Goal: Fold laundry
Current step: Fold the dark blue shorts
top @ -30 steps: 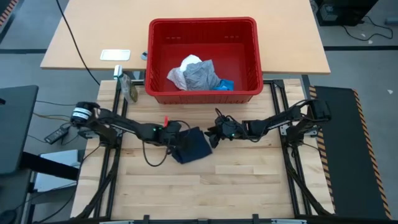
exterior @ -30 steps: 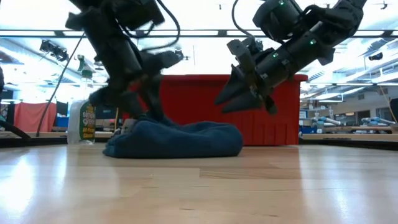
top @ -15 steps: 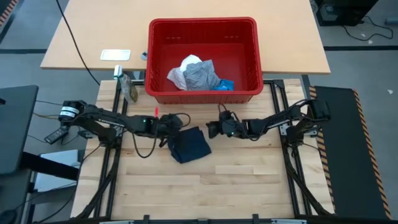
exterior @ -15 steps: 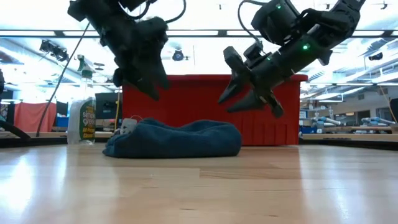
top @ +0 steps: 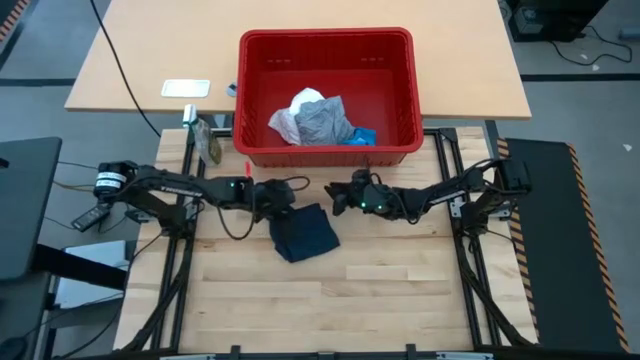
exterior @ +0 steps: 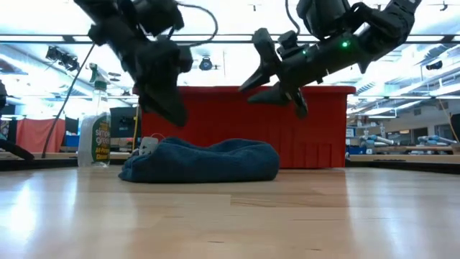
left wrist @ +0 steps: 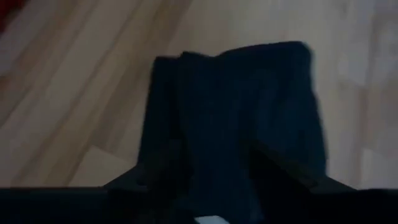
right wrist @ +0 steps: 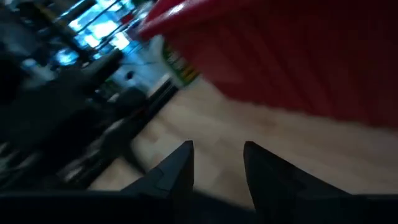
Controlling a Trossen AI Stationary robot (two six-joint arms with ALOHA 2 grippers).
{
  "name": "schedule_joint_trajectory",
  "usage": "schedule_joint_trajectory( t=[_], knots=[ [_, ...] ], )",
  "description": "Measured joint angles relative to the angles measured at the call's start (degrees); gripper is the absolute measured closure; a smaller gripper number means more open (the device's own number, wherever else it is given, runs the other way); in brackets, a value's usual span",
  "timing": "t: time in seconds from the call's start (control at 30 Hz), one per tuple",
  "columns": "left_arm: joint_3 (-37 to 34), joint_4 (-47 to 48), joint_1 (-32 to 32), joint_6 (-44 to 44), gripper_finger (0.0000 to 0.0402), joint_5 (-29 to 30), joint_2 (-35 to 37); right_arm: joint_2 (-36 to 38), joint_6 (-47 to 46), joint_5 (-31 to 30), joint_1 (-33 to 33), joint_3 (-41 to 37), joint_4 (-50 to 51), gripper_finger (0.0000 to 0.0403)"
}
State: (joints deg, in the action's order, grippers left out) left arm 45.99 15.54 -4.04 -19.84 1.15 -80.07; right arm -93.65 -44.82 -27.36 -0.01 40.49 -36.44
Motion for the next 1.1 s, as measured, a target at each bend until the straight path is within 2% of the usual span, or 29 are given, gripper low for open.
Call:
schedule_joint_trajectory(
  t=[0.1,0.23,0.3,0.37,0.5,0.63,0.87,0.93,1.1],
  knots=[
    [-1.95,-1.09,-1.05,-3.47,0.0230,0.23,0.02,0.00,-0.84,1.32,1.31,0.00,-0.36,0.0272],
    [-3.09,-1.18,-0.76,-12.79,0.0236,2.29,-0.50,0.02,-1.53,1.49,1.88,0.00,-4.24,0.0285],
    [-3.29,-1.77,0.14,-16.35,0.0237,2.43,-1.10,0.02,-1.57,3.48,1.86,0.00,-5.46,0.0286],
    [-3.29,-4.75,0.92,-20.08,0.0237,2.21,-1.61,0.02,-1.41,7.85,1.81,0.00,-5.56,0.0287],
    [-3.27,-12.64,1.75,-27.16,0.0238,1.42,-1.70,0.02,1.00,21.60,1.01,0.00,-5.53,0.0288],
    [-3.23,-18.96,3.83,-25.54,0.0253,2.25,-1.68,0.02,1.16,27.46,1.31,0.00,-5.66,0.0295],
    [-3.14,-19.20,6.02,-14.12,0.0273,4.09,-3.96,0.02,3.62,27.21,2.14,0.00,-6.47,0.0324],
    [-3.21,-19.41,6.57,-11.91,0.0274,4.72,-6.63,0.02,5.59,27.02,1.95,0.00,-6.71,0.0333],
    [-3.25,-26.55,7.09,-7.11,0.0278,5.02,-15.50,0.02,14.90,26.98,0.51,0.00,-7.32,0.0352]
  ],
)
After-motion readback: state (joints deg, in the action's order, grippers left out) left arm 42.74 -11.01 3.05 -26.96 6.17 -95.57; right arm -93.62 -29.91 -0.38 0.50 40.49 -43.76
